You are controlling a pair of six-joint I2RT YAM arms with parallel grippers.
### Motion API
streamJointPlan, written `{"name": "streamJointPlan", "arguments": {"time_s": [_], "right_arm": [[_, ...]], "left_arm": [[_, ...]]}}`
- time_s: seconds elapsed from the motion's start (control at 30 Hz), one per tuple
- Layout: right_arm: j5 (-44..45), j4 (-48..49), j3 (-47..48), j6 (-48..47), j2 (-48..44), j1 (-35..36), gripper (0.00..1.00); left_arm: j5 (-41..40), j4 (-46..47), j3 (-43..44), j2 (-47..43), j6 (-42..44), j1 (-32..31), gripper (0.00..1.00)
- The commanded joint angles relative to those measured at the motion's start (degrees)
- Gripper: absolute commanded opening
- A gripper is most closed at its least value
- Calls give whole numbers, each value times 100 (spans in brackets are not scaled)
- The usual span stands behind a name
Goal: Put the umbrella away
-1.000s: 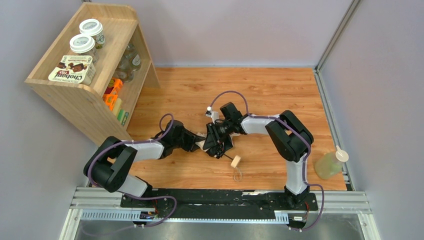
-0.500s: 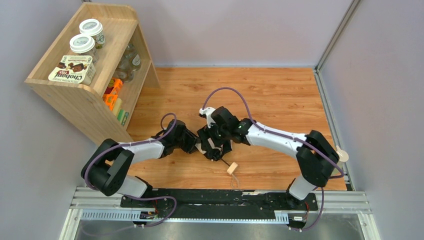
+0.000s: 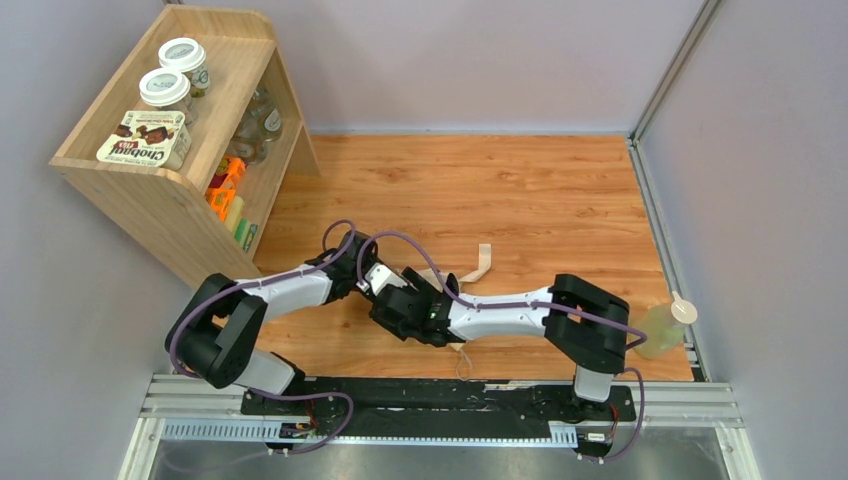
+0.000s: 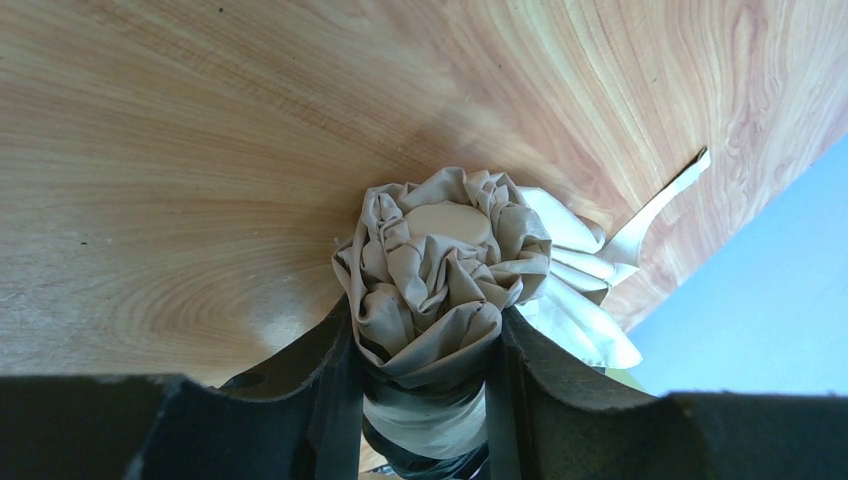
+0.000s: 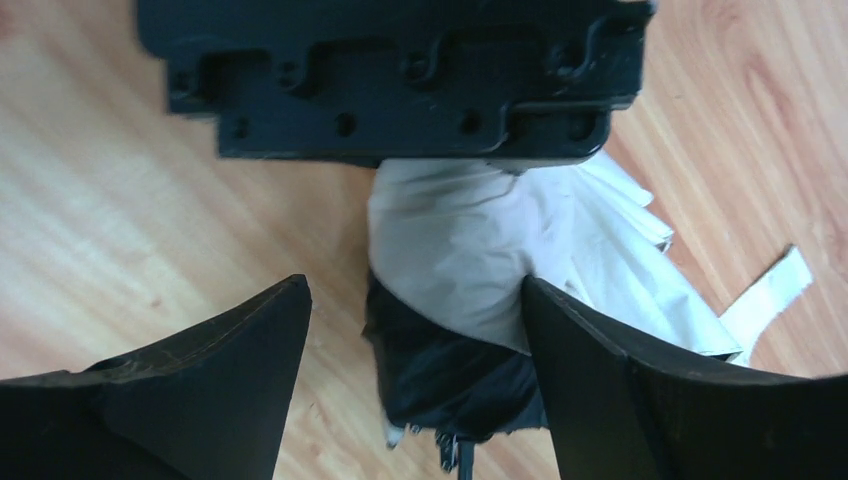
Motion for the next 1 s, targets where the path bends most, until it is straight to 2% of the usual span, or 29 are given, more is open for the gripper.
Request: {"name": "streamJointPlan", "arguments": {"time_s": [0.0,0.13,0.2,0.23,0.3,0.4,0.43,0.47,0.5,0.53,0.57,0.7,0.87,0.97], "right_arm": [[1153,379,115,-48,351,-31,81],[1566,300,309,-22,816,-22,74],[1637,178,362,101,984,-31,66],[1628,81,353,171,1054,-40,56],[1585,-16,161,390,1108,-49,30],[1120,80,-427,855,941,-49,4],[971,176,-629,1031,854,-49,0],[778,316,-884,1129,731,-75,0],[515,596,-1165,1104,634,-92,0],[216,921,-1420,1121,502,-101,0],[-100,1176,-1683,1217,371,-171,0],[-2101,2583,-2563,1305,53,-706,0],[-4572,3183,-2785,1419,350,-1664,0],[-5602,3209,-2601,1551,886,-2069,0]], "left_arm": [[-467,-1828,-179,304,379,-57,0],[-503,-1978,-100,252,317,-119,0],[-494,-2004,-91,225,291,-127,0],[-503,-1996,-82,199,317,-119,0],[-546,-2057,-47,129,335,-119,0],[-687,-2110,-21,-116,396,-119,0],[-713,-2075,-20,-170,457,-119,6],[-722,-2083,14,-310,501,-119,12],[-905,-2092,41,-381,563,-119,28],[-1011,-2075,41,-555,598,-119,35],[-1091,-2075,32,-670,659,-119,49],[-1311,-1865,-90,-1303,783,-110,73],[-1268,-1522,-319,-2103,783,13,74],[-1013,-1082,-530,-2420,678,110,75]]}}
